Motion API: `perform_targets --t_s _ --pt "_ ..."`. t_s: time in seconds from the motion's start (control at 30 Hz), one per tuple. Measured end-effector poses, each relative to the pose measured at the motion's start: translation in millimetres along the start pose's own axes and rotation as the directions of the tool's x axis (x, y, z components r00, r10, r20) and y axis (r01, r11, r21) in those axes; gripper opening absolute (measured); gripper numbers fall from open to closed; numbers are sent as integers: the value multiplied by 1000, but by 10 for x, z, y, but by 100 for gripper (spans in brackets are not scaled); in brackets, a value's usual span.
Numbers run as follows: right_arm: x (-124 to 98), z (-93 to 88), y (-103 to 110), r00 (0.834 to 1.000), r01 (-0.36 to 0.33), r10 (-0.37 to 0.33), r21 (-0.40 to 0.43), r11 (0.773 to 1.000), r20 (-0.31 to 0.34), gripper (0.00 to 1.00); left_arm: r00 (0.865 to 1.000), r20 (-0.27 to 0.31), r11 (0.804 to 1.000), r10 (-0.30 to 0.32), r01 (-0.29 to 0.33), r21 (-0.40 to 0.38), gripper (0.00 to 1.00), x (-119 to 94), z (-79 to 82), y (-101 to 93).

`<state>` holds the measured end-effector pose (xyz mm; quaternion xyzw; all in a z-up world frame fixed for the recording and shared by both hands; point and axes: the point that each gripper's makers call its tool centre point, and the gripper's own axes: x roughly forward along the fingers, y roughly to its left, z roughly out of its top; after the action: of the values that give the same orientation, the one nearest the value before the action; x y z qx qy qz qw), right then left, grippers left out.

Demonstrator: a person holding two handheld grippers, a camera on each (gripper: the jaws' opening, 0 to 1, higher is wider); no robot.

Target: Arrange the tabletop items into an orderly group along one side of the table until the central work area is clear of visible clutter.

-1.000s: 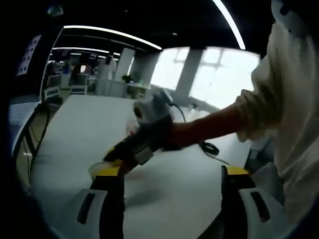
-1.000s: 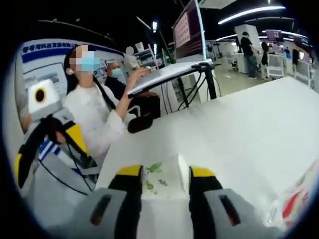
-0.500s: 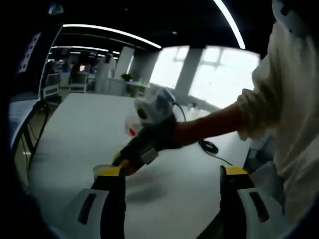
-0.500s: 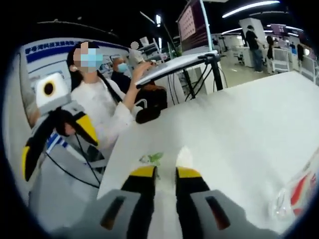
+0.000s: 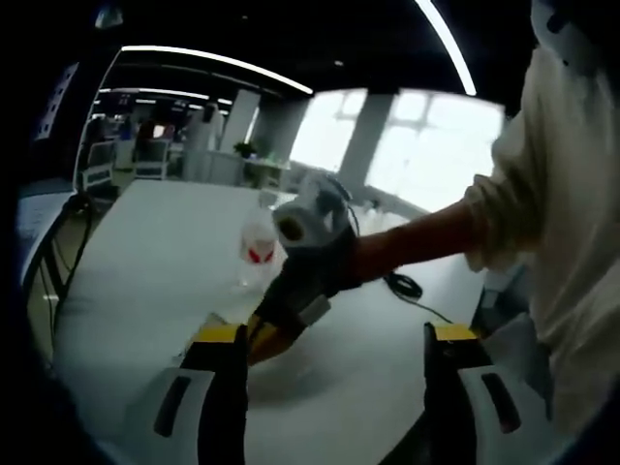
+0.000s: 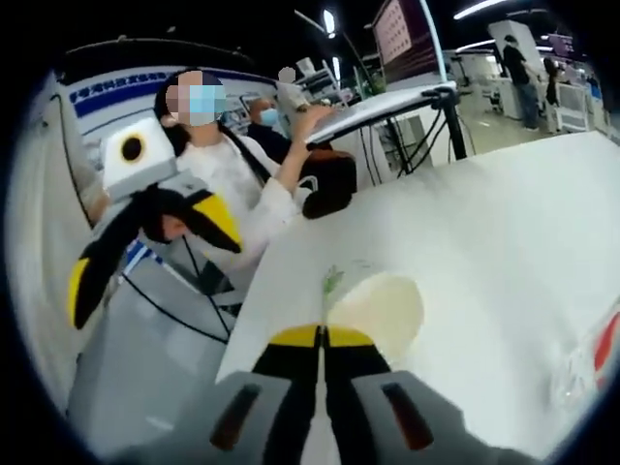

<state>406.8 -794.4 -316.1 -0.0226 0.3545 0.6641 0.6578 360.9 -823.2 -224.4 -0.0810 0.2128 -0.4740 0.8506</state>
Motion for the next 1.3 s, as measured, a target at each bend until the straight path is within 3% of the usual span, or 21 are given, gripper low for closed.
perform_targets --t_s 0.3,0.53,0.9,1.1,1.3 --pt "-244 42 219 999 12 -12 -1 1000 33 0 1000 3 999 -30 30 19 71 67 90 -61" --pt "-595 34 287 995 70 -70 7 998 65 0 998 -5 996 -70 70 51 70 183 165 -170" --pt "-1244 -59 430 983 182 -181 -19 983 33 0 991 -22 986 -132 134 102 69 349 286 -363" --pt "-1678 -68 402 963 265 -267 -72 962 -22 0 986 -21 978 -166 167 124 69 442 348 -459" --pt "-2106 -95 214 914 350 -374 -164 922 -155 0 982 -18 973 -187 188 134 68 478 360 -528"
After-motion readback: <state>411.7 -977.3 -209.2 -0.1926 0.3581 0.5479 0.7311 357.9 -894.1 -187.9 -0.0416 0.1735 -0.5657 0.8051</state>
